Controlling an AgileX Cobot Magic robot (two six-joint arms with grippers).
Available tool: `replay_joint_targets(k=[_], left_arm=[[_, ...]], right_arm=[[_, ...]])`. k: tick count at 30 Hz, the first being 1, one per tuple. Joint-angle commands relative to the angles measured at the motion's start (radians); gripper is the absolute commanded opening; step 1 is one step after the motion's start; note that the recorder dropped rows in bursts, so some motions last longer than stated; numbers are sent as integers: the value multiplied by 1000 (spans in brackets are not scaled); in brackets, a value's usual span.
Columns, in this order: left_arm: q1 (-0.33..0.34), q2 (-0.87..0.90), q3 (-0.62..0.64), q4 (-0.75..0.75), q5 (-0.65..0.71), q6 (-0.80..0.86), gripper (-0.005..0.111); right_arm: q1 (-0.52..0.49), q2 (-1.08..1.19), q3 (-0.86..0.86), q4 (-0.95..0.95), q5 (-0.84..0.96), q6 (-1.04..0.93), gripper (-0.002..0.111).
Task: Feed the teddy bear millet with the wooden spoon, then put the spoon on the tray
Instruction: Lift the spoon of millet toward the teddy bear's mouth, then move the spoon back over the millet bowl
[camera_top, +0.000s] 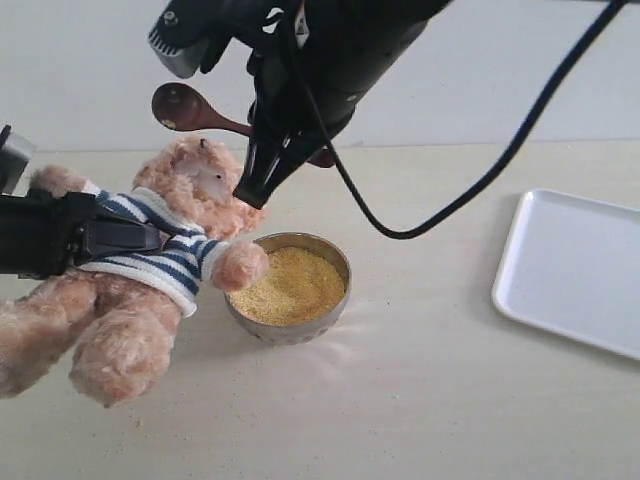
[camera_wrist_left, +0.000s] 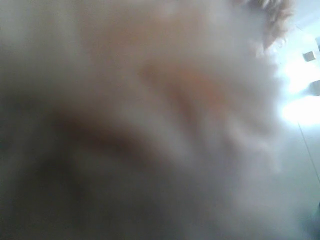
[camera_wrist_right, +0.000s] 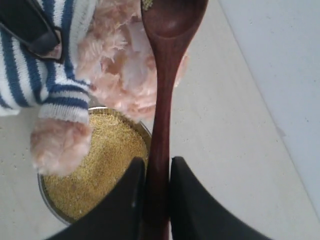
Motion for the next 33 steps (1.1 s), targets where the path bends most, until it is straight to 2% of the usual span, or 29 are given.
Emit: replay_joint_targets(k=[1,10,14,18,22,26,33], left_arm=[[2,-5,3,-18,73,5,5],[2,-5,3,-22,84,5,5],[2,-5,3,-22,84,5,5],[2,-5,3,-22,86,5,5],[2,-5,3,-22,100,5,5],[2,-5,3,-22,100,5,5],[2,-5,3,-20,102,5,5]], right_arm=[[-3,72,-41,-1,11,6,0],[-3,101,-41,-178,54,33,0],[1,101,-41,-184,86,-4,0],[29,101,-41,-222,104,-43,0],[86,103,-41,-357,112,-43,0],[126,113,-41,-535,155,89,0],[125,107,-41,-543,189,129,0]])
